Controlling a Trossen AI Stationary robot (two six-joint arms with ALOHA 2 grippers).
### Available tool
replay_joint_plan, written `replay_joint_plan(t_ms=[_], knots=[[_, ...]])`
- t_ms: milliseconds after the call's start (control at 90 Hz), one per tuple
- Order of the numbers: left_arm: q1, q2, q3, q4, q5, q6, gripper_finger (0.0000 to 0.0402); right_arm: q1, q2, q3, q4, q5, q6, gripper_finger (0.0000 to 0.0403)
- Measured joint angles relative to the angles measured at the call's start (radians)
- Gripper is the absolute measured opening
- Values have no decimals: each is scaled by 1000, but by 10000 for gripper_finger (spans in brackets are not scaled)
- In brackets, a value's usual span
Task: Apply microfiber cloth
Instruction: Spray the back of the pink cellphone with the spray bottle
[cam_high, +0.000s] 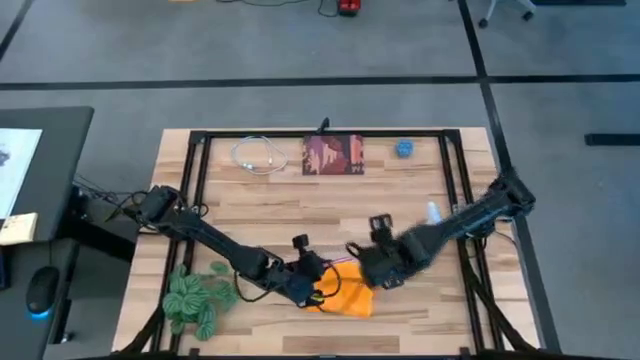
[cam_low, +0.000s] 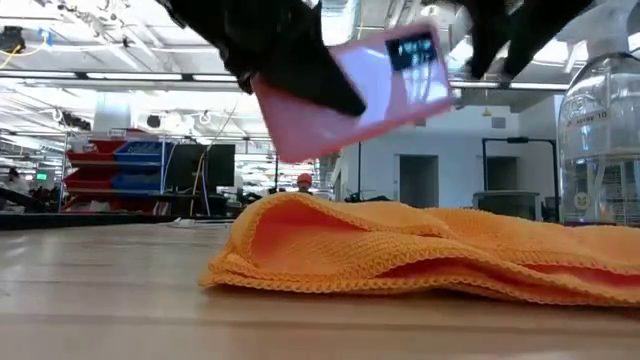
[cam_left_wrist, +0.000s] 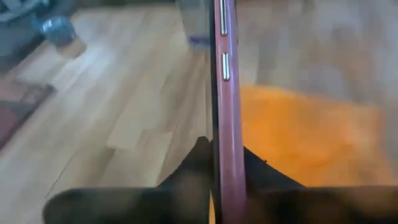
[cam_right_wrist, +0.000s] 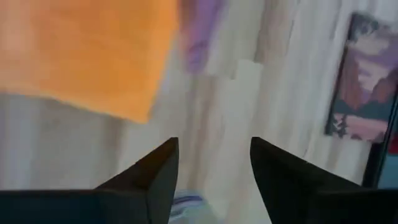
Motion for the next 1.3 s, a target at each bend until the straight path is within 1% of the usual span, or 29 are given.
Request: replay_joint_plan(t_ms=[78,133,200,267,322,367,433,478,589,756,822,856,944,989,1033,1156,1244,1300], knots=[[-17,0,-44,155,-20,61,2,92,-63,-35,47,48,122,168],[-24,1,-82,324,-13,128,2,159,-103,-68,108,80,232,160],[-24,-1,-137,538,0,207,2,230,-135,-113,188,84,406,153],[-21,2,-198,746,71,274,2,301,-151,-155,259,63,576,148],[-8,11,-243,898,147,307,2,349,-151,-178,291,60,628,145],[3,22,-269,991,185,318,2,378,-146,-190,293,59,686,145],[13,45,-284,1082,210,325,2,420,-130,-194,269,60,852,146],[17,62,-284,1104,210,327,2,455,-116,-194,247,63,937,151],[27,93,-264,1081,231,312,2,549,-80,-194,128,90,1158,171],[32,124,-225,1058,277,309,2,668,-36,-195,-207,116,1567,213],[34,125,-218,1028,290,307,2,702,-27,-195,-345,129,1695,231],[36,125,-212,1010,297,301,2,717,-25,-197,-366,142,1743,239],[41,125,-209,992,300,286,3,723,-48,-241,-351,237,1750,260],[44,125,-209,990,301,278,5,705,-60,-248,-357,260,1766,268],[45,125,-209,988,301,276,6,683,-66,-258,-354,278,1749,274],[49,125,-209,971,300,263,7,630,-74,-279,-348,311,1680,282],[49,124,-209,966,301,254,7,584,-96,-277,-359,306,1615,283],[49,123,-209,945,304,234,7,560,-112,-277,-354,285,1571,283]])
